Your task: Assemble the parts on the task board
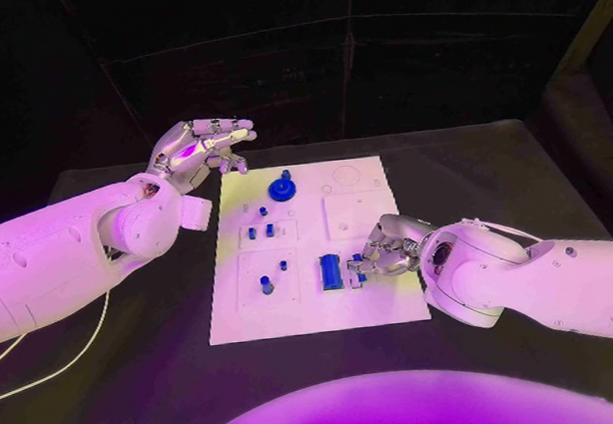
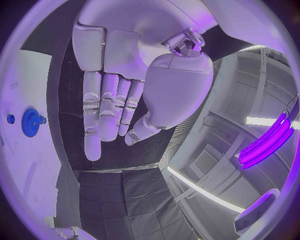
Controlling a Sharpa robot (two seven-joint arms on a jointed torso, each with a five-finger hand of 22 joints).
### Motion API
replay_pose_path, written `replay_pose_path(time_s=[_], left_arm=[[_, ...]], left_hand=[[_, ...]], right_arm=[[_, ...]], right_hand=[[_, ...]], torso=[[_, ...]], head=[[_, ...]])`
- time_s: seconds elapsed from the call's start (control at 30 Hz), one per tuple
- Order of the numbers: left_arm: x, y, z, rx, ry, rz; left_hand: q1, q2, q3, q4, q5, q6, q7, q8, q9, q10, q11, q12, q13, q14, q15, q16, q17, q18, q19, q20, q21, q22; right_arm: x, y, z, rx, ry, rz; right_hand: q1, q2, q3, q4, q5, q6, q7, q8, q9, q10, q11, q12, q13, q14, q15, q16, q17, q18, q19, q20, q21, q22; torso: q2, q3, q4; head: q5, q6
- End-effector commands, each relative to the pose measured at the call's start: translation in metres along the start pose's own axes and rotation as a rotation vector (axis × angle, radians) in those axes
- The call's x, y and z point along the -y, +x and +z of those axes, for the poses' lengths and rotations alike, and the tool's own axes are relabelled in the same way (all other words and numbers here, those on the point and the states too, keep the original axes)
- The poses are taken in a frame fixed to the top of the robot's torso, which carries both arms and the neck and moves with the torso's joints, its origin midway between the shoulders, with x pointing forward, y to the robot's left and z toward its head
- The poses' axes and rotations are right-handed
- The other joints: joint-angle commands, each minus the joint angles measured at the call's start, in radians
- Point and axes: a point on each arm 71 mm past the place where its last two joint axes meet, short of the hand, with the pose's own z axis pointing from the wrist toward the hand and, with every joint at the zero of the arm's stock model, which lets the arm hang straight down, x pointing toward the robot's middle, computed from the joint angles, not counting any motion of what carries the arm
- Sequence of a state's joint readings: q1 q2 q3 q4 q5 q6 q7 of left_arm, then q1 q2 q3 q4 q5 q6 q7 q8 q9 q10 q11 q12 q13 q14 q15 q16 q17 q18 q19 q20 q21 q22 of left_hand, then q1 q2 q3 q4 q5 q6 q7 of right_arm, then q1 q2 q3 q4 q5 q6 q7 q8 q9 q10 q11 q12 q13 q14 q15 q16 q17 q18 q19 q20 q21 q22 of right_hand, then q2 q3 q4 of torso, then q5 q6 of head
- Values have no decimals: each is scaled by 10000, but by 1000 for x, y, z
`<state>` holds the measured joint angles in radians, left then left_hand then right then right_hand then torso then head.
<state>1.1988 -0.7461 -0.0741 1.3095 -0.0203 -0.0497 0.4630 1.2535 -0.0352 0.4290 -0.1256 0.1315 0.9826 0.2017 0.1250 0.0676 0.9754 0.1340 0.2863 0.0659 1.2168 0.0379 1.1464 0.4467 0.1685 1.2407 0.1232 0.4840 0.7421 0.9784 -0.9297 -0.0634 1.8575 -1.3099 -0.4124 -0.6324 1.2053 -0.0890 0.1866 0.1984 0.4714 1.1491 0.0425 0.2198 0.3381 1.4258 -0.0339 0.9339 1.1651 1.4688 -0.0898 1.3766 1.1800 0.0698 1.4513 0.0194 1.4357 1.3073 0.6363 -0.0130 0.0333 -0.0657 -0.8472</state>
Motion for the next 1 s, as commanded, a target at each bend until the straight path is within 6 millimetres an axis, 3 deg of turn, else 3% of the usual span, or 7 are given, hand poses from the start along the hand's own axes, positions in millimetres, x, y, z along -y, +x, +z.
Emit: replay_pose_path(time_s=[0.03, 0.73, 0.83, 0.87, 0.93, 1.0], left_arm=[[1, 2, 1, -146, 65, -60], [0, 2, 0, -169, 9, -68], [0, 2, 0, -165, 5, -66], [0, 1, 0, -163, 5, -65], [0, 1, -1, -153, 3, -61], [0, 1, -1, -151, 1, -60]], left_hand=[[-22, -71, -46, -2, -37, -77, 13, 56, 11, -74, -29, 62, 6, -57, -11, 27, -9, 126, 21, 65, -37, -10], [-22, -71, -46, -2, -37, -77, 13, 56, 11, -74, -29, 62, 6, -57, -11, 27, -9, 126, 21, 65, -37, -10], [-22, -71, -46, -2, -37, -77, 13, 56, 11, -74, -29, 62, 6, -57, -11, 27, -9, 126, 21, 65, -37, -10], [-22, -71, -46, -2, -37, -77, 13, 56, 11, -74, -29, 62, 6, -57, -11, 27, -9, 126, 21, 65, -37, -10], [-22, -71, -46, -2, -37, -77, 13, 56, 11, -74, -29, 62, 6, -57, -11, 27, -9, 126, 21, 65, -37, -10], [-22, -71, -46, -2, -37, -77, 13, 56, 11, -74, -29, 62, 6, -57, -11, 27, -9, 126, 21, 65, -37, -10]], right_arm=[[-2, 0, -1, 7, -159, 242], [-2, 9, 2, -1085, 146, -243], [-2, 8, 3, -970, 188, -196], [-1, 8, 3, -923, 202, -178], [-1, 7, 4, -811, 222, -125], [-1, 6, 4, -740, 213, -84]], right_hand=[[57, 23, 19, -66, 45, 87, -10, 41, 12, 64, 0, 64, 11, 448, -63, 42, 15, -150, 28, -18, 47, 114], [-165, -6, -206, 32, -257, 76, 29, 5, 59, 57, 32, -12, 1, 433, -46, 20, -34, -157, 32, -18, 57, 138], [-496, -35, -496, 235, -979, 84, 55, -13, 84, 57, 61, -59, -6, 424, -17, 2, -67, -154, 17, 2, 44, 117], [-717, -49, -685, 386, -1521, 73, 69, -30, 92, 48, 74, -97, -18, 417, -3, -12, -92, -151, 4, 16, 30, 95], [-1133, -33, -1201, 752, -3016, 22, 80, -82, 121, 1, 96, -213, -50, 397, 9, -59, -173, -134, -35, 35, -11, 31], [-1230, 19, -1501, 881, -3621, 1, 92, -106, 152, -22, 102, -254, -47, 392, 16, -81, -206, -128, -48, 46, -25, 14]], torso=[[2, -8, -1], [-1, -16, -1], [1, -11, 11], [-2, -11, 12], [-3, -10, 5], [0, -7, 4]], head=[[5, -8], [21, -38], [27, -34], [23, -29], [26, -32], [31, -34]])
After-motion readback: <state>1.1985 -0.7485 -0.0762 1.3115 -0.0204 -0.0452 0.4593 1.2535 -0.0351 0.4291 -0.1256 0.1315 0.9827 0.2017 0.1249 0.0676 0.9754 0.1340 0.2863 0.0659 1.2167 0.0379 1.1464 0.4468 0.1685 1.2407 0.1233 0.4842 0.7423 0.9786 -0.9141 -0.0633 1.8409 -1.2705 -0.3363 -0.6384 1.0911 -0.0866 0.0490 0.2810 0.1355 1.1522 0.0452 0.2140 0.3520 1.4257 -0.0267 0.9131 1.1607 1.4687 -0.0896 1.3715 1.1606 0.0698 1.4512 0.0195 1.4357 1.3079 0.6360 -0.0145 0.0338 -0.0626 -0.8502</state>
